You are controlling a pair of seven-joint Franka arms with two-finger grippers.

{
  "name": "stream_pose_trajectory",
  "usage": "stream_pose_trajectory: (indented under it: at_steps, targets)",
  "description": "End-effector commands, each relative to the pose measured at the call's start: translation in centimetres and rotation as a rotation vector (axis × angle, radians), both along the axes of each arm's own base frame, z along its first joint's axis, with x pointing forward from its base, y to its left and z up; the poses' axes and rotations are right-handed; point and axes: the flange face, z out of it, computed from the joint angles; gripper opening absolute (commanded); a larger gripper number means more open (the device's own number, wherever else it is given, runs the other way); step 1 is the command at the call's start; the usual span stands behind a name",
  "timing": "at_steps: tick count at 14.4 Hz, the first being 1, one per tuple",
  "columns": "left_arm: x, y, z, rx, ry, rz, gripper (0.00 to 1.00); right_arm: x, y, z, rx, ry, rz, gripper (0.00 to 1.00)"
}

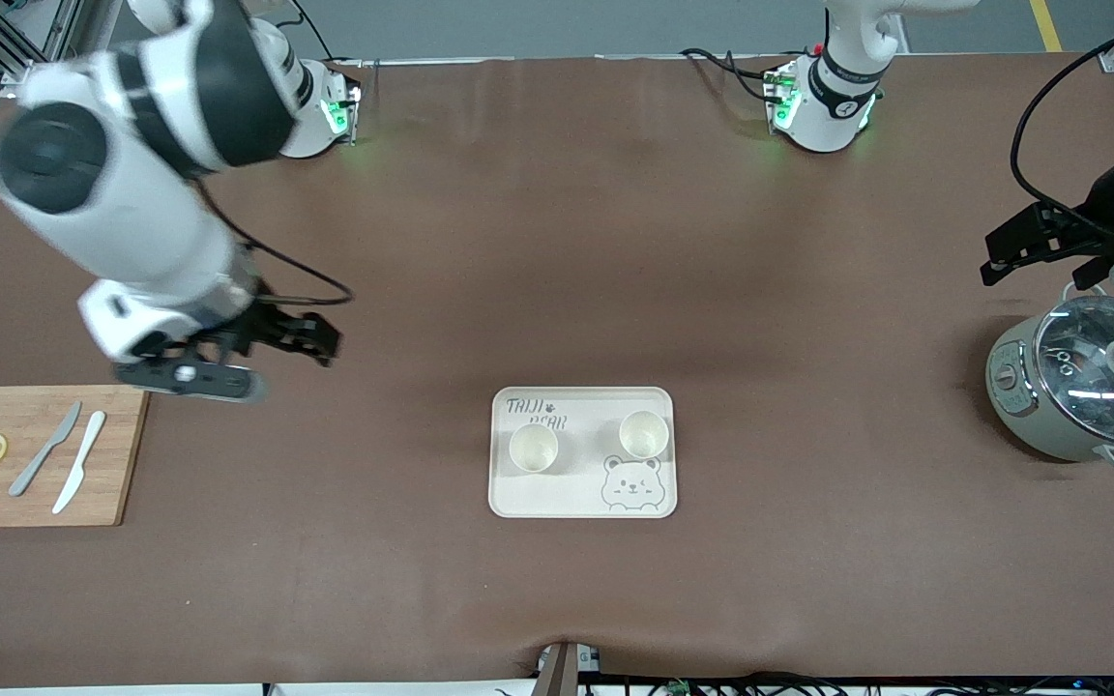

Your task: Place white IKEA cup upright on tray with both arms

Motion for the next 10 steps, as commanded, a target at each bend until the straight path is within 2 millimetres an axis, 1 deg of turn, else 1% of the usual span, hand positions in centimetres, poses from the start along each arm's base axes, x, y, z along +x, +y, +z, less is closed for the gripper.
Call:
stream_pose_trajectory:
  at_steps: [1, 2, 4, 5, 6, 8, 10]
  targets:
    - [0.2, 0.1, 0.1, -0.005, 0.011, -0.005, 1.0, -1.0, -7.8, 1.6, 0.014, -0.002, 0.051, 1.0]
    - [0.2, 0.3, 0.0, 0.001, 0.012, -0.007, 1.0, -1.1, -10.4, 2.2, 0.014, -0.008, 0.07, 1.0]
    - [0.1, 0.4, -0.2, 0.011, 0.015, -0.023, 1.0, -1.1, -15.1, 2.0, 0.013, -0.005, 0.048, 1.0]
    - [0.1, 0.5, -0.2, 0.012, 0.014, -0.034, 1.0, -1.0, -17.1, 2.0, 0.012, -0.01, 0.053, 1.0]
    - [0.2, 0.7, -0.1, 0.012, 0.013, -0.034, 1.0, -0.9, -18.3, 1.9, 0.011, -0.011, 0.059, 1.0]
    - [0.2, 0.9, -0.1, 0.016, 0.011, -0.038, 1.0, -0.9, -18.3, 1.9, 0.011, -0.011, 0.06, 1.0]
    - [0.2, 1.3, 0.0, 0.055, 0.007, -0.039, 1.0, -0.8, -18.2, 1.7, 0.011, -0.008, 0.062, 1.0]
